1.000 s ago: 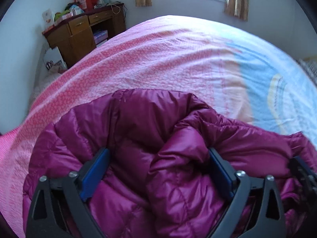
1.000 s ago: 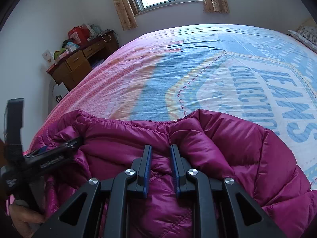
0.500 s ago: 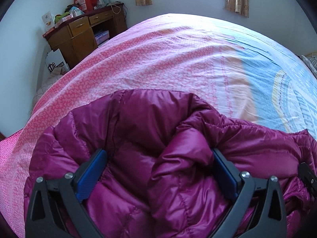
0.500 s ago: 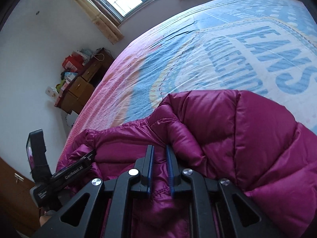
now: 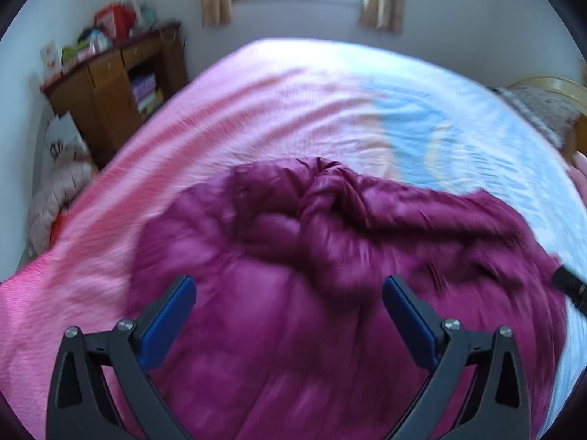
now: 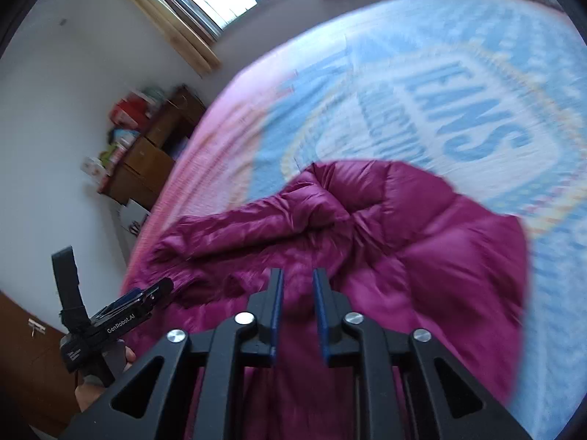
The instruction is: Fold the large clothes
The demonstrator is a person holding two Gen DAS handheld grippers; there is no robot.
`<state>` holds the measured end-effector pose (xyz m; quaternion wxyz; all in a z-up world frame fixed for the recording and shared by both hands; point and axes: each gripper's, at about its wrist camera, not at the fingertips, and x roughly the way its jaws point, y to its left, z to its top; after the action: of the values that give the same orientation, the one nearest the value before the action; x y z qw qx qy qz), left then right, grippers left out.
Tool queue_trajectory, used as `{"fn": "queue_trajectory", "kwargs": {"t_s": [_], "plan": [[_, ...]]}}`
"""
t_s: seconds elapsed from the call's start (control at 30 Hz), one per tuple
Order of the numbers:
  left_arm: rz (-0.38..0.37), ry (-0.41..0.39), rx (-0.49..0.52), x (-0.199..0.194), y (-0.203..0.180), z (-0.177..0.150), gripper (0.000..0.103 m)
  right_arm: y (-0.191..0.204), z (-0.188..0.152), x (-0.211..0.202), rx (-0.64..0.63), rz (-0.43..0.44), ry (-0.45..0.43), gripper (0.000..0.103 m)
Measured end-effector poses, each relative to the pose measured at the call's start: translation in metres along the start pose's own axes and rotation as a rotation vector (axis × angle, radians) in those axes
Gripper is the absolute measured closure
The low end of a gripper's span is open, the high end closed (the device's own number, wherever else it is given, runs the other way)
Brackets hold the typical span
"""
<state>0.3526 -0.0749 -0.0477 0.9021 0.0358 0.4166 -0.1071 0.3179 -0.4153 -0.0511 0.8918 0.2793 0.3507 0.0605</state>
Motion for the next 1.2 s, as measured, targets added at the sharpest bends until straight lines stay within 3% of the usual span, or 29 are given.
{"fn": "queue_trajectory", "kwargs": {"t_s": [0.1, 0.3, 0.5, 0.6, 0.73, 0.87, 0.97, 1.07, 1.13, 1.17, 1.2], "plan": [[-0.035, -0.037, 0.023, -0.046, 0.021, -0.040, 0.000, -0.003, -0.039, -0.067, -0.053, 0.026, -0.071, 0.047], [-0.109, -0.076, -0.026, -0.124, 0.075, -0.136, 0.000, -0.020, -0.134, -0.176, -0.123, 0.007, -0.120, 0.046], [-0.094, -0.098, -0.045, -0.158, 0.098, -0.202, 0.000, -0.025, -0.230, -0.246, -0.168, -0.005, -0.052, 0.046], [-0.119, -0.089, -0.057, -0.167, 0.102, -0.232, 0.000, -0.027, -0.265, -0.256, -0.156, 0.049, -0.003, 0.046], [-0.136, -0.070, -0.119, -0.170, 0.110, -0.248, 0.000, -0.035, -0.295, -0.239, -0.134, 0.046, 0.083, 0.046], [-0.122, -0.100, -0.125, -0.182, 0.113, -0.251, 0.000, -0.042, -0.308, -0.210, -0.058, 0.064, 0.197, 0.046], [-0.089, -0.136, -0.109, -0.191, 0.117, -0.252, 0.000, -0.034, -0.317, -0.198, -0.062, 0.129, 0.257, 0.046], [-0.091, -0.140, -0.114, -0.192, 0.122, -0.253, 0.000, -0.026, -0.324, -0.188, -0.104, 0.089, 0.291, 0.046], [-0.089, -0.133, -0.124, -0.188, 0.125, -0.252, 0.000, -0.023, -0.324, -0.186, -0.115, 0.087, 0.293, 0.064], [-0.087, -0.130, -0.130, -0.187, 0.126, -0.251, 0.000, -0.024, -0.324, -0.184, -0.109, 0.092, 0.316, 0.079], [-0.082, -0.128, -0.134, -0.186, 0.129, -0.249, 0.000, -0.025, -0.323, -0.182, -0.087, 0.109, 0.333, 0.080]]}}
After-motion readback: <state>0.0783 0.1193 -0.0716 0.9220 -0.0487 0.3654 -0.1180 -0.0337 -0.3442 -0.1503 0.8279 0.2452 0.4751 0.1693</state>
